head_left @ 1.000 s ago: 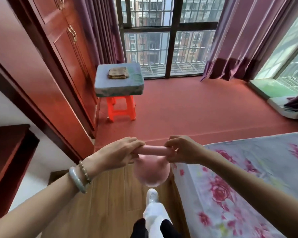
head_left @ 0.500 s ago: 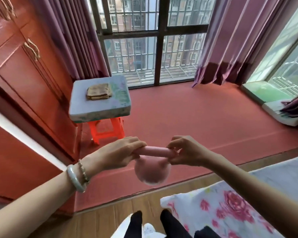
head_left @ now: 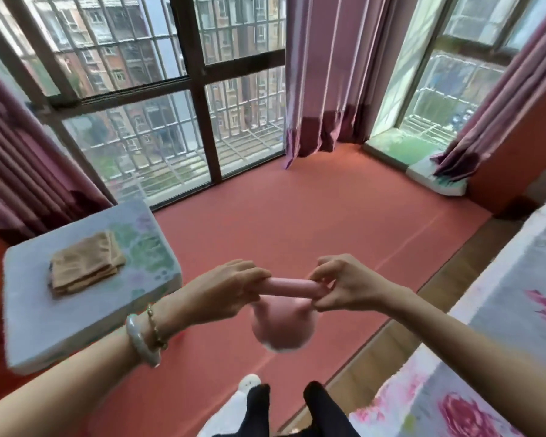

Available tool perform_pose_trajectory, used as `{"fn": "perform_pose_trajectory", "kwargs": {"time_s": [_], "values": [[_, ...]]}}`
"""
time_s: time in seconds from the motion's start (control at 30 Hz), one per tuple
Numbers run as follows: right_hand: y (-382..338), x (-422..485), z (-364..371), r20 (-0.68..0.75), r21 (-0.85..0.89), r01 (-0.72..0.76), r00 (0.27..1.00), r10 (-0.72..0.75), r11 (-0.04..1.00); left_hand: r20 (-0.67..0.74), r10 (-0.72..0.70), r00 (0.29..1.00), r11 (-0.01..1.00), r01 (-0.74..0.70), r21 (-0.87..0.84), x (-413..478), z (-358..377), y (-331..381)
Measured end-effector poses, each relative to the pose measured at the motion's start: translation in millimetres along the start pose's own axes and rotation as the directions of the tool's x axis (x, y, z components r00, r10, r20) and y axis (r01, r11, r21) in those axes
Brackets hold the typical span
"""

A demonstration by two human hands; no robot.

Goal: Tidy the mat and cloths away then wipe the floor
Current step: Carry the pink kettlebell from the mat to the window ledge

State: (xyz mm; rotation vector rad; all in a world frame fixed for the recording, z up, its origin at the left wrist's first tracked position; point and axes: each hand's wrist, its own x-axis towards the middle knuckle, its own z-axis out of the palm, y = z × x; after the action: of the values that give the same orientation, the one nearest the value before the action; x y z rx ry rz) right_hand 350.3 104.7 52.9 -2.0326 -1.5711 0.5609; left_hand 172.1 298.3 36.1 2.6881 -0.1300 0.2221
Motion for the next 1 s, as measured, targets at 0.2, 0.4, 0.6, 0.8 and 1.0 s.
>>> {"fn": "perform_pose_trajectory", "kwargs": {"time_s": [0.2, 0.4, 0.6, 0.8, 1.0], "values": [[20.7, 76.4, -35.5, -0.089, 0.032, -0.118, 0.989, 0.12, 0.993, 0.043, 0.15, 0.988, 0.988, -0.151, 0.028, 85.5, -39.8, -86.1], [66.6, 143.0, -68.1, -0.138, 0.037, -0.236, 0.961, 0.239, 0.971, 0.05, 0.229, 0.972, 0.973, -0.23, 0.017, 167.1, -49.4, -150.4], [140.2, 207.1, -105.8, -0.107, 0.042, -0.288, 0.951, 0.291, 0.957, 0.068, 0.269, 0.961, 0.962, -0.271, 0.031, 264.6, -34.1, -216.0], [223.3, 272.5, -161.0, -0.131, 0.065, -0.363, 0.92, 0.369, 0.93, 0.098, 0.323, 0.941, 0.946, -0.324, -0.009, 386.3, -29.6, -276.0], [299.8, 345.9, -231.7, -0.161, 0.078, -0.405, 0.897, 0.412, 0.911, 0.068, 0.348, 0.935, 0.938, -0.346, -0.031, 507.1, -35.6, -334.3]]}}
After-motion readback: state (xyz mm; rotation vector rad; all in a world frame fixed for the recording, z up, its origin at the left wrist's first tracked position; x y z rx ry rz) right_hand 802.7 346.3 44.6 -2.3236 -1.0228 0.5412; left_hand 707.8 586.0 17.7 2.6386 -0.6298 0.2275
